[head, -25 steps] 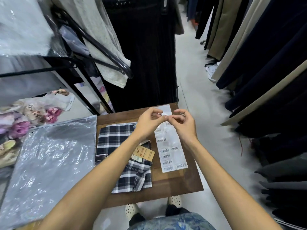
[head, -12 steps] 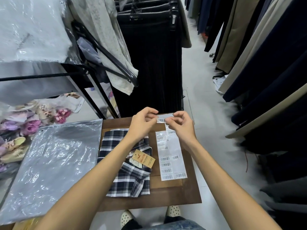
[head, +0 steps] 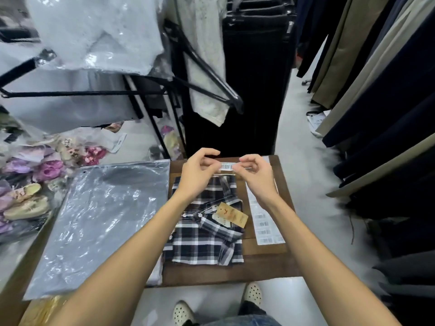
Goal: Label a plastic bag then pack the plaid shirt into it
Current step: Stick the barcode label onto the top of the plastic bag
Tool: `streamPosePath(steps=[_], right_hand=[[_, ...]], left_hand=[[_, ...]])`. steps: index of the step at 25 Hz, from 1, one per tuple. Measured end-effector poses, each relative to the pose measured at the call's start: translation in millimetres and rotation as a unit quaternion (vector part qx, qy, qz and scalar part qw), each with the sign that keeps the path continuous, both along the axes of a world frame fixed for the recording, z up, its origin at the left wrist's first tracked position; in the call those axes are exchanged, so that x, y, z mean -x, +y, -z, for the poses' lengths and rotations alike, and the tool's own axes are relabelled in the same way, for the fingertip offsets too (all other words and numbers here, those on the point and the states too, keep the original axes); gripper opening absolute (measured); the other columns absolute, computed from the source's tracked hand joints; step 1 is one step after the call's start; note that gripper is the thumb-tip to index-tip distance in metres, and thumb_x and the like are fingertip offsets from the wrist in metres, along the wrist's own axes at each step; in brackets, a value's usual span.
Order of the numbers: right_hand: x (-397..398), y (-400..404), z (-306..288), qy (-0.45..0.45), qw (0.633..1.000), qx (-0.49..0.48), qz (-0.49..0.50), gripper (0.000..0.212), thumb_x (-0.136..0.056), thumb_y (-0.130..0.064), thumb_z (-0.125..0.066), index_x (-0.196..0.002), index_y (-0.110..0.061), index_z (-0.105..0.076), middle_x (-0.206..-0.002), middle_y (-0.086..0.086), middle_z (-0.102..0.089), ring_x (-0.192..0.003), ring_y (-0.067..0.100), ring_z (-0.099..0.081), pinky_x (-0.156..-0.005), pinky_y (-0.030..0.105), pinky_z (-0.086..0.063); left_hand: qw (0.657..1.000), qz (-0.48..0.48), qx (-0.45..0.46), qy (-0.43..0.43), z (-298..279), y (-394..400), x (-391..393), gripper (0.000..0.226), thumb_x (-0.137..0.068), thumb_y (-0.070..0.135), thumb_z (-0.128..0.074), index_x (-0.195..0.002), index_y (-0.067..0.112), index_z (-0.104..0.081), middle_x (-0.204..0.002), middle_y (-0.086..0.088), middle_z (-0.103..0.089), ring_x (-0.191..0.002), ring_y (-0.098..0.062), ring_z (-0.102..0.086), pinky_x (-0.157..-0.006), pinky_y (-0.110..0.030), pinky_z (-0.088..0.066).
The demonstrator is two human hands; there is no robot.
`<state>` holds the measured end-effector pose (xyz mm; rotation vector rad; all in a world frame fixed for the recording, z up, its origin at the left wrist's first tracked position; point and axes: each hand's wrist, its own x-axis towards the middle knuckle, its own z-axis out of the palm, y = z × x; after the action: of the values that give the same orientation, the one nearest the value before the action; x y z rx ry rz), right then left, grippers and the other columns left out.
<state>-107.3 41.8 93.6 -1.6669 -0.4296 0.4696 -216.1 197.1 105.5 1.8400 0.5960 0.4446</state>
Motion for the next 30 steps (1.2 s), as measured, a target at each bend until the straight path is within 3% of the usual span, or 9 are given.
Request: streamPosePath(steps=[4, 9, 13, 16, 18, 19, 23, 27, 30], right_hand=[[-6, -5, 2, -0.028, 1.000, 0.003, -0.004, 0.017, -0.089, -0.018, -0.079, -0.100, -0.026, -0.069, -0.097, -0.001, -0.074, -0.095, 0.010, -0.070, -0.081, 0.022, -0.055], [-11, 6, -6, -0.050, 0.999, 0.007, -0.001, 0.019, -0.089, -0.020, -0.078, -0.105, -0.025, -0.070, -0.096, -0.003, -0.073, -0.091, 0.005, -0.069, -0.083, 0.022, -0.056], [29, 52, -16, -0.035, 0.998, 0.003, -0.058, 0.025, -0.088, -0.020, -0.080, -0.109, -0.019, -0.068, -0.099, 0.003, -0.073, -0.091, 0.014, -0.072, -0.082, 0.025, -0.059], [55, 94, -11, -0.043, 0.995, 0.008, -0.087, 0.028, -0.085, -0.022, -0.083, -0.109, -0.019, -0.068, -0.098, 0.003, -0.073, -0.089, 0.018, -0.073, -0.081, 0.029, -0.060], [82, 179, -9, -0.003, 0.970, -0.006, -0.245, 0.026, -0.085, -0.018, -0.083, -0.105, -0.017, -0.069, -0.096, 0.005, -0.073, -0.089, 0.020, -0.073, -0.081, 0.032, -0.061], [84, 181, -10, -0.010, 0.968, -0.006, -0.252, 0.024, -0.085, -0.015, -0.083, -0.104, -0.016, -0.068, -0.095, 0.007, -0.073, -0.088, 0.019, -0.073, -0.081, 0.032, -0.061], [103, 225, 5, 0.048, 0.968, -0.025, -0.245, 0.025, -0.086, -0.007, -0.081, -0.104, -0.008, -0.063, -0.091, 0.014, -0.072, -0.080, 0.018, -0.071, -0.076, 0.032, -0.060], [107, 234, 2, 0.072, 0.967, -0.036, -0.240, 0.025, -0.086, -0.003, -0.079, -0.103, -0.008, -0.061, -0.090, 0.013, -0.069, -0.078, 0.017, -0.070, -0.071, 0.028, -0.059], [111, 236, 0, 0.079, 0.965, -0.053, -0.245, 0.026, -0.087, -0.001, -0.078, -0.105, -0.003, -0.059, -0.089, 0.012, -0.069, -0.074, 0.013, -0.072, -0.068, 0.027, -0.059]], left_hand=[[1.000, 0.008, 0.004, -0.017, -8, -8, -8, 0.035, -0.093, 0.014, -0.074, -0.126, 0.022, -0.070, -0.095, 0.003, -0.080, -0.091, -0.008, -0.075, -0.087, -0.021, -0.057], [0.998, -0.012, -0.008, -0.055, -18, -7, -5, 0.032, -0.092, 0.006, -0.074, -0.122, 0.015, -0.075, -0.095, 0.004, -0.078, -0.089, -0.001, -0.073, -0.085, -0.022, -0.059], [0.996, -0.067, -0.005, -0.051, -16, 29, 47, 0.032, -0.090, 0.010, -0.076, -0.118, 0.025, -0.076, -0.099, 0.006, -0.079, -0.095, -0.011, -0.075, -0.089, -0.036, -0.062], [0.995, -0.095, -0.029, -0.031, -17, 60, 86, 0.033, -0.091, 0.012, -0.077, -0.123, 0.023, -0.075, -0.104, 0.012, -0.076, -0.095, -0.006, -0.073, -0.087, -0.027, -0.061], [0.964, -0.262, -0.044, 0.009, -30, 97, 139, 0.036, -0.091, 0.015, -0.078, -0.126, 0.023, -0.073, -0.105, 0.014, -0.073, -0.091, -0.005, -0.073, -0.081, -0.017, -0.057], [0.960, -0.277, -0.039, 0.002, -31, 100, 144, 0.035, -0.091, 0.015, -0.077, -0.125, 0.024, -0.073, -0.102, 0.012, -0.073, -0.089, -0.006, -0.074, -0.079, -0.016, -0.057], [0.964, -0.264, -0.012, 0.014, -10, 132, 163, 0.031, -0.095, 0.013, -0.072, -0.119, 0.031, -0.068, -0.091, -0.004, -0.073, -0.087, -0.016, -0.076, -0.080, -0.029, -0.059], [0.962, -0.271, 0.000, 0.006, -13, 142, 167, 0.031, -0.095, 0.018, -0.071, -0.104, 0.046, -0.061, -0.088, -0.002, -0.071, -0.089, -0.021, -0.076, -0.090, -0.050, -0.060], [0.961, -0.276, 0.021, 0.002, -15, 149, 169, 0.027, -0.095, 0.017, -0.071, -0.100, 0.039, -0.056, -0.084, 0.003, -0.069, -0.084, -0.017, -0.073, -0.088, -0.048, -0.059]])
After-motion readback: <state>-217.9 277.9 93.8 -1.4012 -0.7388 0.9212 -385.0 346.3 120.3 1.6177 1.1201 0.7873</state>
